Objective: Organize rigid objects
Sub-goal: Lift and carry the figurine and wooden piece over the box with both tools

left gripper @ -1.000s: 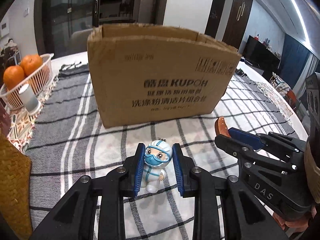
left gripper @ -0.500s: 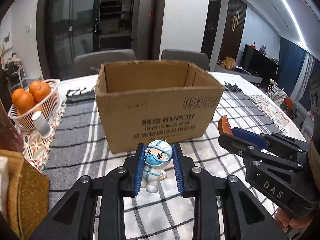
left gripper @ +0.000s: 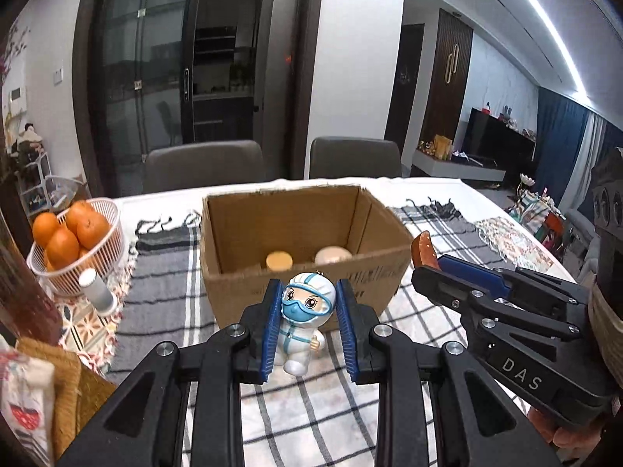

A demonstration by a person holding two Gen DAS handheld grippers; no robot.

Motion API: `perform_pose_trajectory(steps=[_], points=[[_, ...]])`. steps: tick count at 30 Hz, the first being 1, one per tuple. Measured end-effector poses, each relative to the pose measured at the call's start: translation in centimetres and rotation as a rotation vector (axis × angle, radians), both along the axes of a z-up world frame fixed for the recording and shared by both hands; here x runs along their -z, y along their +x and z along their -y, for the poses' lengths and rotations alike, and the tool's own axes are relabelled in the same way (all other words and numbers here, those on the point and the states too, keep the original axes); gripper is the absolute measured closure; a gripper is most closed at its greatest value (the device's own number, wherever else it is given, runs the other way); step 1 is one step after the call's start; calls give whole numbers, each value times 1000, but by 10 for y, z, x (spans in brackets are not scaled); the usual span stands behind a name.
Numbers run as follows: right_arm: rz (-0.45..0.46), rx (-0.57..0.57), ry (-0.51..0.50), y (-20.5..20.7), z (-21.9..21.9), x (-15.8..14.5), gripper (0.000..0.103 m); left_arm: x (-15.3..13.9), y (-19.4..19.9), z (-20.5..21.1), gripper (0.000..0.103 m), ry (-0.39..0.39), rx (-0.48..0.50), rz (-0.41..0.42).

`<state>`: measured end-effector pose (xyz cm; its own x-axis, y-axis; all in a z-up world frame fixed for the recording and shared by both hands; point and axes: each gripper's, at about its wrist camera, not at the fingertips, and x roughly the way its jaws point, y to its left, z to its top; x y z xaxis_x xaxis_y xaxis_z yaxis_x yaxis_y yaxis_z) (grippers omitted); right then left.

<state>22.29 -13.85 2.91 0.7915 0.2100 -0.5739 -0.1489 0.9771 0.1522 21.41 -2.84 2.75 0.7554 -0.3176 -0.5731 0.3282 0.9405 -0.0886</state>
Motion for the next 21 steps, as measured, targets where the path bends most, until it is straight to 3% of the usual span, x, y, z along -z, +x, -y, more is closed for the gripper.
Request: perform_pose_trajectory(steps=[10,21], points=[[26,-11,0,24,1,-31,79,-32,31,4,75,17,0,30],[-63,-12,24,78,10,-37,79,-42,80,7,75,40,-4,-15]])
